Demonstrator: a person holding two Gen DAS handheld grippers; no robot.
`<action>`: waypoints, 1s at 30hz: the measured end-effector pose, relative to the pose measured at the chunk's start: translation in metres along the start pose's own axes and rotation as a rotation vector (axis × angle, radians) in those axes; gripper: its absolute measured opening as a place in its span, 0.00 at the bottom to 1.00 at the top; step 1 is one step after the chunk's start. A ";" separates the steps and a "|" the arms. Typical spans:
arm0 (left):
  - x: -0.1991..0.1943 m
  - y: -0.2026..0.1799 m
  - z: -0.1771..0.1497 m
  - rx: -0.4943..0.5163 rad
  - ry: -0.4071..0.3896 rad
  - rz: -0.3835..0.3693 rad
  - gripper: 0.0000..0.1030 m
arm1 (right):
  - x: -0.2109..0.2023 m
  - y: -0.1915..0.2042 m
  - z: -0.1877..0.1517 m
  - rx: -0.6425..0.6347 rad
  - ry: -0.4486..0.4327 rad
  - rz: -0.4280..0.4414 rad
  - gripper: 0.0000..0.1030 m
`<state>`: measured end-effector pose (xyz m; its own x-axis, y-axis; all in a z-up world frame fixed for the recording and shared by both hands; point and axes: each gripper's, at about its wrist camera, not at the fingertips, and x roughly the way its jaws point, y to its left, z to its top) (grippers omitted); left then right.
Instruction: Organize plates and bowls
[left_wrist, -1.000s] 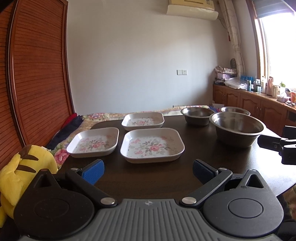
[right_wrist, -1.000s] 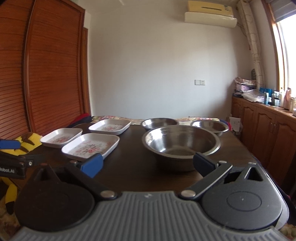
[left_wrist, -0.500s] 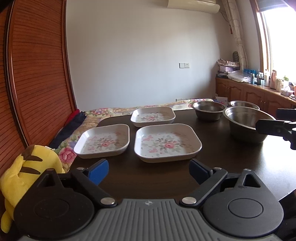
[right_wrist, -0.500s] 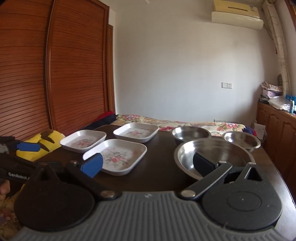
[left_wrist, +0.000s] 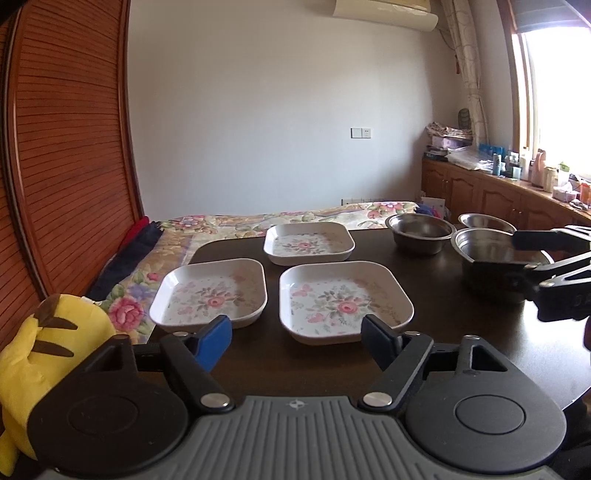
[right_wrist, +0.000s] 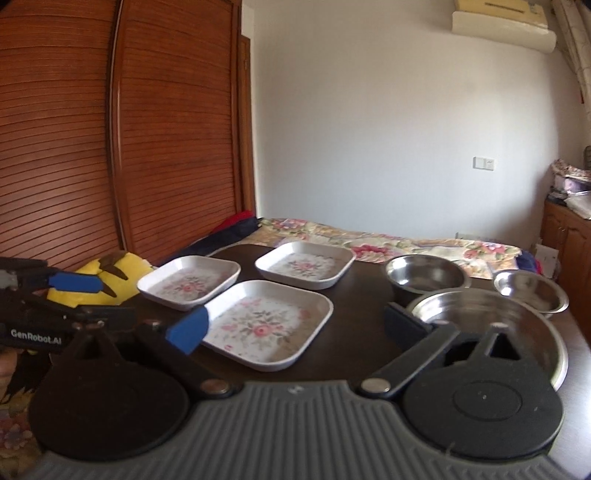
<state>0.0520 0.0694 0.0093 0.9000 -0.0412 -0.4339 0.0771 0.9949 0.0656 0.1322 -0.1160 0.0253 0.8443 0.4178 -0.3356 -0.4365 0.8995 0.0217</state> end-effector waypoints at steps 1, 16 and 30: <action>0.003 0.000 0.001 0.004 0.002 -0.005 0.73 | 0.005 0.001 0.001 -0.001 0.012 0.002 0.84; 0.060 0.013 0.016 0.013 0.080 -0.040 0.53 | 0.073 -0.003 -0.003 0.020 0.175 -0.003 0.55; 0.106 0.021 0.032 0.009 0.138 -0.055 0.50 | 0.103 -0.009 0.000 0.001 0.257 0.019 0.55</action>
<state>0.1630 0.0831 -0.0065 0.8270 -0.0823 -0.5561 0.1294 0.9905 0.0459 0.2227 -0.0809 -0.0094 0.7290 0.3887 -0.5635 -0.4512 0.8919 0.0315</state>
